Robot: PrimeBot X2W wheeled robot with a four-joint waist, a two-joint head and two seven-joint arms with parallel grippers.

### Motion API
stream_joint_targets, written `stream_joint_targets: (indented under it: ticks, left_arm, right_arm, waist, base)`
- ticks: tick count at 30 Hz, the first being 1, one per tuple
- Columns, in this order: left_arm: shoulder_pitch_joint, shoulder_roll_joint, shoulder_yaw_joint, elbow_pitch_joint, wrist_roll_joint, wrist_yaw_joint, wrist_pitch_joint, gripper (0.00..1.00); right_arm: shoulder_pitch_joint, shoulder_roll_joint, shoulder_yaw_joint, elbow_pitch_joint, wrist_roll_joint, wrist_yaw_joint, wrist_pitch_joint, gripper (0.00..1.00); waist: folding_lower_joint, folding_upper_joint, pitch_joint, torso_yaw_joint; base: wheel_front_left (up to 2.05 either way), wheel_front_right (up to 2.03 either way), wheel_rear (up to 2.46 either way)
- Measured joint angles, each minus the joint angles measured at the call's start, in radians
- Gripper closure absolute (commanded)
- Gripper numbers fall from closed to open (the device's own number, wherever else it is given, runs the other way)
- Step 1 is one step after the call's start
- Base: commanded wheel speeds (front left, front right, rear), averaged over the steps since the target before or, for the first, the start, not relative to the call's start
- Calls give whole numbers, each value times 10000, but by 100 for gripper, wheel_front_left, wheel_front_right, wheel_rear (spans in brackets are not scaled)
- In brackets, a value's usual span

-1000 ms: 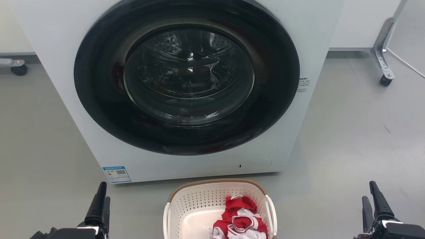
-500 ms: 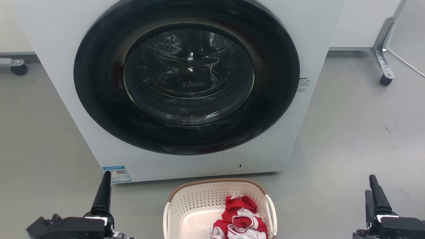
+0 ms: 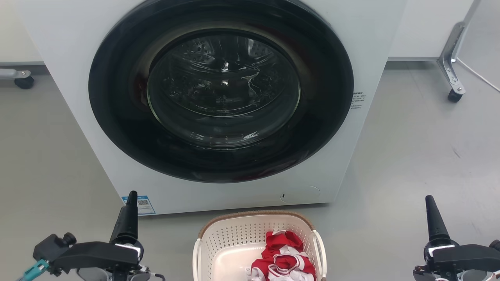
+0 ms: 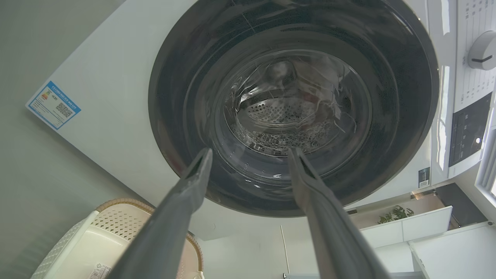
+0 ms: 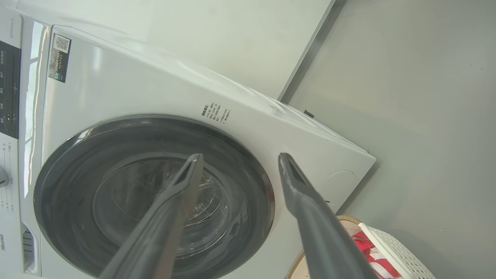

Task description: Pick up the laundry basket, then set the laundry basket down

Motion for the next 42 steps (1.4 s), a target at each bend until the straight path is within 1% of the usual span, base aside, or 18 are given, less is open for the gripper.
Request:
stream_joint_targets:
  ticks: [5,8,12,16,17,20,24,26,42]
  left_arm:
    - [-97,130,-322,-79,1041,209,-174,0]
    - [-210,232,-564,-153,1774,351,-318,0]
    - [-263,370,-836,-219,2529,441,-449,0]
    - [-354,481,-1093,-299,3313,619,-623,0]
    - [-360,504,-1166,-313,3538,646,-627,0]
    - [-384,568,-1340,-343,4084,780,-744,0]
    - [-399,652,-1580,-374,4805,878,-888,0]
    - [-422,671,-1666,-382,5043,966,-980,0]
    - [-443,759,-2295,-228,7229,1356,-1593,0]
  right_arm:
    - [-45,-196,339,0,-959,-29,-198,0]
    - [-163,-387,631,-2,-1808,-184,-309,0]
    - [-244,-533,895,-13,-2598,-295,-472,0]
    - [-267,-685,1158,-58,-3390,-385,-637,0]
    - [-287,-708,1225,-73,-3570,-451,-654,0]
    - [-351,-788,1425,-113,-4138,-533,-782,0]
    - [-409,-918,1687,-144,-4865,-558,-909,0]
    - [-411,-963,1808,-150,-5233,-633,-997,0]
    - [-589,-1244,2568,15,-7662,-786,-1607,0]
  waist:
    - [0,0,-17,4]
    - [0,0,-26,7]
    - [0,0,-31,11]
    - [0,0,-34,13]
    - [0,0,-34,14]
    - [0,0,-33,15]
    - [0,0,-29,17]
    - [0,0,-26,19]
    - [0,0,-23,11]
  base:
    - [0,0,0]
    - [0,0,0]
    - [0,0,0]
    - [0,0,0]
    - [0,0,0]
    - [0,0,0]
    - [0,0,0]
    - [0,0,0]
    - [0,0,0]
